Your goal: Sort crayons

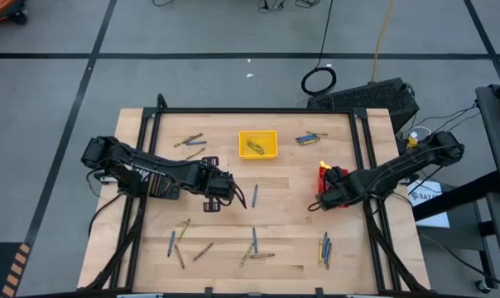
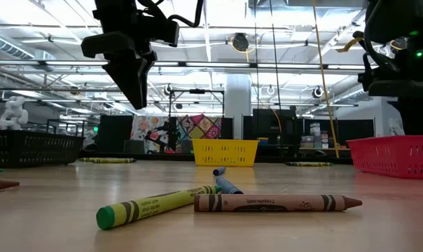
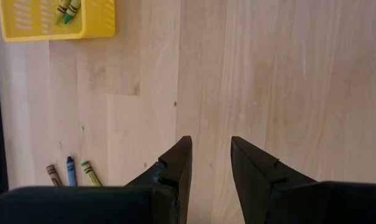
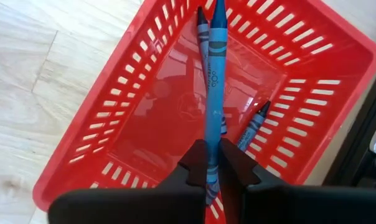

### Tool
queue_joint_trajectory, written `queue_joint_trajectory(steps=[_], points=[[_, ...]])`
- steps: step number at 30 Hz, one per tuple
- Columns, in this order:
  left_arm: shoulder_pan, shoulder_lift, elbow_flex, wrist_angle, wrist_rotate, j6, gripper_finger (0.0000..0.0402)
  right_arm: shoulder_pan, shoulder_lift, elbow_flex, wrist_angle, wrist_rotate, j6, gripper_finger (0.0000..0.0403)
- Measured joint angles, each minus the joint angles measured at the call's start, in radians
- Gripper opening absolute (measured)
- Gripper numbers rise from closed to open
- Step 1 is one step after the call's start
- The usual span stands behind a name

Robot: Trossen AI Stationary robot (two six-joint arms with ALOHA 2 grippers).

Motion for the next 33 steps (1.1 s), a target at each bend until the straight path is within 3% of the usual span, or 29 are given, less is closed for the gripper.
queue_joint_trajectory(steps=[17,24,33], points=[[0.000,0.000,0.000,0.005,0.000,0.000,0.0102,0.000,0.000,0.000,0.014,0.002,-0.004,0.0099],[0.000,0.000,0.000,-0.002,0.005,-0.010,0.0102,0.001,0.000,0.000,0.014,0.056,-0.005,0.0104],[-0.001,0.000,0.000,-0.017,0.091,-0.038,0.0102,0.000,0.000,0.000,0.014,0.079,-0.005,0.0105]])
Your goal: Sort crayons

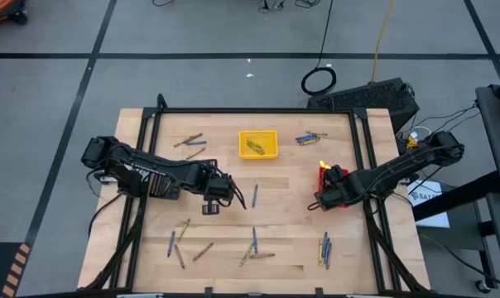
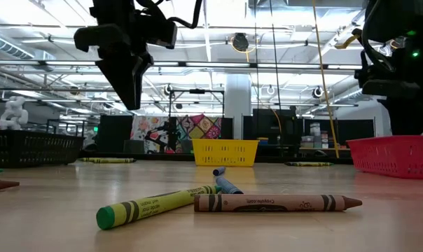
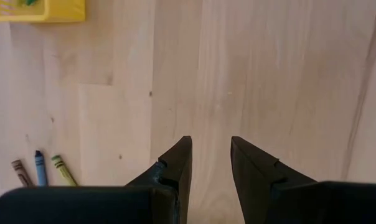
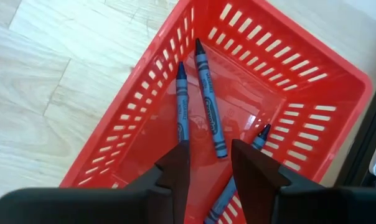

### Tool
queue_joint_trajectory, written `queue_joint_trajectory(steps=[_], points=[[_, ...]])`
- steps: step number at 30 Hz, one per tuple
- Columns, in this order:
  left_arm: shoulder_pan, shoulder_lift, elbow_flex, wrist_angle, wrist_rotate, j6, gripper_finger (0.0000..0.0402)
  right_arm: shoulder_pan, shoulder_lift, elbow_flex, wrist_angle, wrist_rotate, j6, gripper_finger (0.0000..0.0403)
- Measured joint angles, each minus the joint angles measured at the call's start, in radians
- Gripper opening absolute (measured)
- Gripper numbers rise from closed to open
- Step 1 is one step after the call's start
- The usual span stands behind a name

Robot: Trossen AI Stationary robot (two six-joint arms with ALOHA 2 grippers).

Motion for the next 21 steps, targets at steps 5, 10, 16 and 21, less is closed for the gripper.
queue_joint_trajectory(steps=[5,10,16,21], points=[[-0.003,0.000,0.000,-0.004,0.006,-0.023,0.0102,0.000,0.000,0.000,0.000,0.001,-0.023,0.0105],[-0.010,0.000,0.000,-0.028,0.006,-0.025,0.0087,0.000,0.000,0.000,-0.001,0.003,-0.023,0.0105],[-0.027,0.000,0.000,-0.072,0.011,-0.062,0.0037,0.000,0.000,0.010,-0.004,0.030,-0.021,0.0105],[-0.058,0.000,0.000,-0.139,0.036,-0.147,0.0025,-0.001,0.000,0.074,-0.048,0.063,-0.026,0.0105]])
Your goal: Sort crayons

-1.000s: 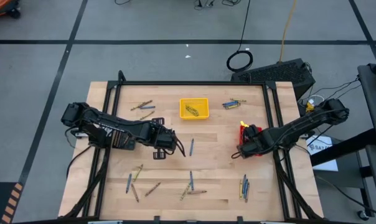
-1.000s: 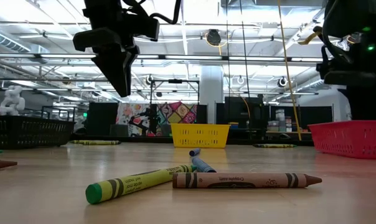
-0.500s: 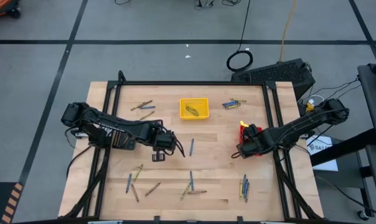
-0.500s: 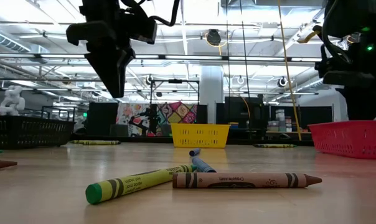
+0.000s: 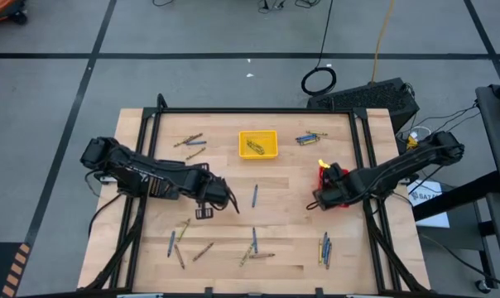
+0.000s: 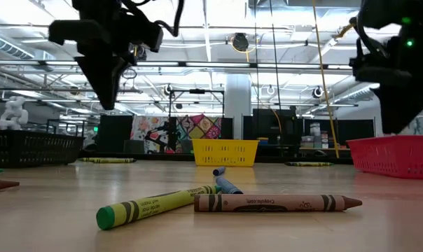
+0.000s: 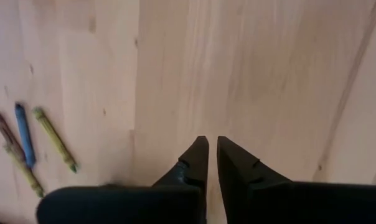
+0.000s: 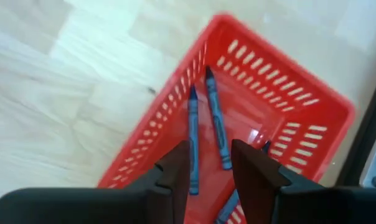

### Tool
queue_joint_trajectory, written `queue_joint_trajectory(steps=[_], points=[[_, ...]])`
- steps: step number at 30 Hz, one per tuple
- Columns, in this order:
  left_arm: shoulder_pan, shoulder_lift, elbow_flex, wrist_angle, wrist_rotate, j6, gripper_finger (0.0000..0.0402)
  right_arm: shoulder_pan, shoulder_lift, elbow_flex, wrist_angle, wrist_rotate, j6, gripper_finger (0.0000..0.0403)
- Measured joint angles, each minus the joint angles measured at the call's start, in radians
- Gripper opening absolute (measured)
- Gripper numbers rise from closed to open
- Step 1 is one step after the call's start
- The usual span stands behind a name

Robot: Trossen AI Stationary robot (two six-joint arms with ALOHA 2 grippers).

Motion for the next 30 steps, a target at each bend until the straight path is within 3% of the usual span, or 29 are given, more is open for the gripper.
queue_joint_trajectory(steps=[13,30], points=[[-0.112,0.000,0.000,-0.041,0.065,-0.166,0.0025,0.000,0.000,0.107,-0.027,0.149,-0.026,0.0105],[-0.236,0.000,0.000,0.042,0.146,-0.328,0.0025,0.000,0.000,0.107,-0.026,0.175,-0.045,0.0105]])
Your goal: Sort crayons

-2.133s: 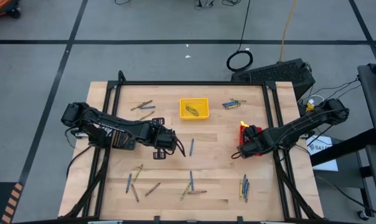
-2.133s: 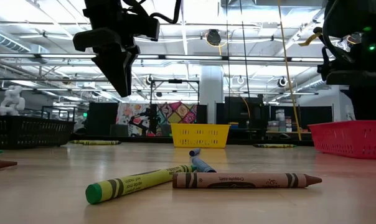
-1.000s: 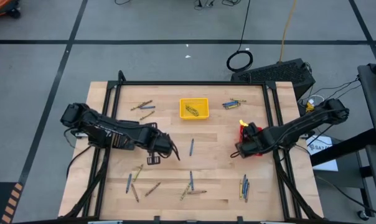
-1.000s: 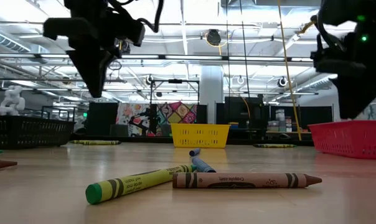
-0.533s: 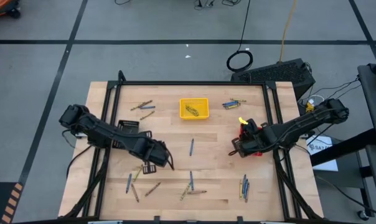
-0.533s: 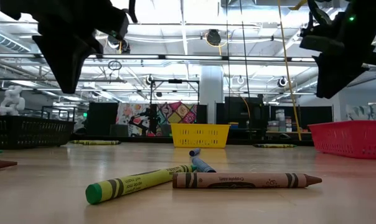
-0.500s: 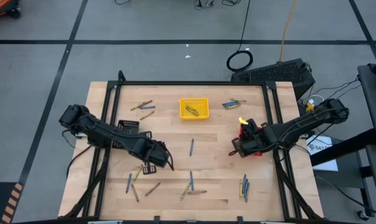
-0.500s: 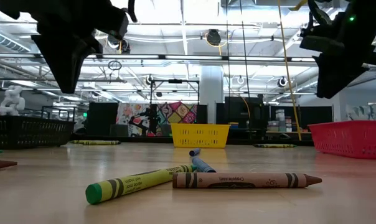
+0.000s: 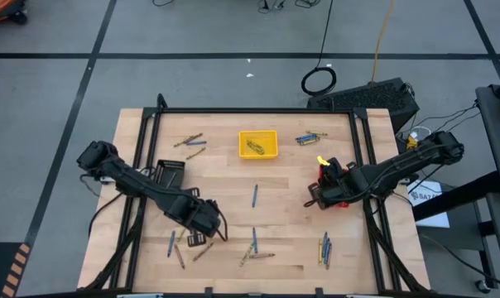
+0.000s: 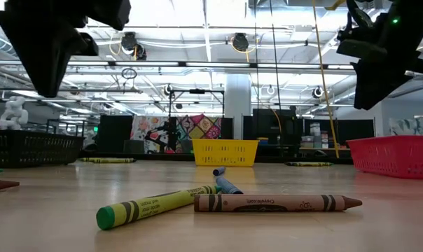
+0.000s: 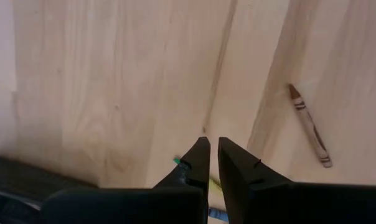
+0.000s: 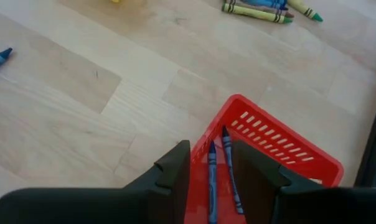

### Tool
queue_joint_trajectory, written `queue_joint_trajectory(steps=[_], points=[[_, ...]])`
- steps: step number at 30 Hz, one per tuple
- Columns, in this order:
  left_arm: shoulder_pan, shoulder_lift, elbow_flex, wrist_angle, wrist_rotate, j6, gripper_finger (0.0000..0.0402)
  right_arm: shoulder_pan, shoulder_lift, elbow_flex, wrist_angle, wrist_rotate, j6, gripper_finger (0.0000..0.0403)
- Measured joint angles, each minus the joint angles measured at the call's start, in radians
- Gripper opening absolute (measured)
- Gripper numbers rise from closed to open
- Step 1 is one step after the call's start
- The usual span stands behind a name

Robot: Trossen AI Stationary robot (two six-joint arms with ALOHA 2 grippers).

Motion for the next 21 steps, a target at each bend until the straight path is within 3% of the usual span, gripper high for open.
queue_joint_trajectory(steps=[8,16,21], points=[[-0.038,0.000,0.000,0.039,0.051,-0.099,0.0025,0.000,0.000,0.000,0.000,0.006,-0.011,0.0105],[-0.052,0.000,0.000,0.147,0.069,-0.099,0.0025,0.000,0.000,0.000,0.000,0.001,-0.026,0.0105],[-0.052,0.000,0.000,0.146,0.030,-0.100,0.0025,0.000,0.000,0.000,0.007,-0.001,-0.026,0.0105]])
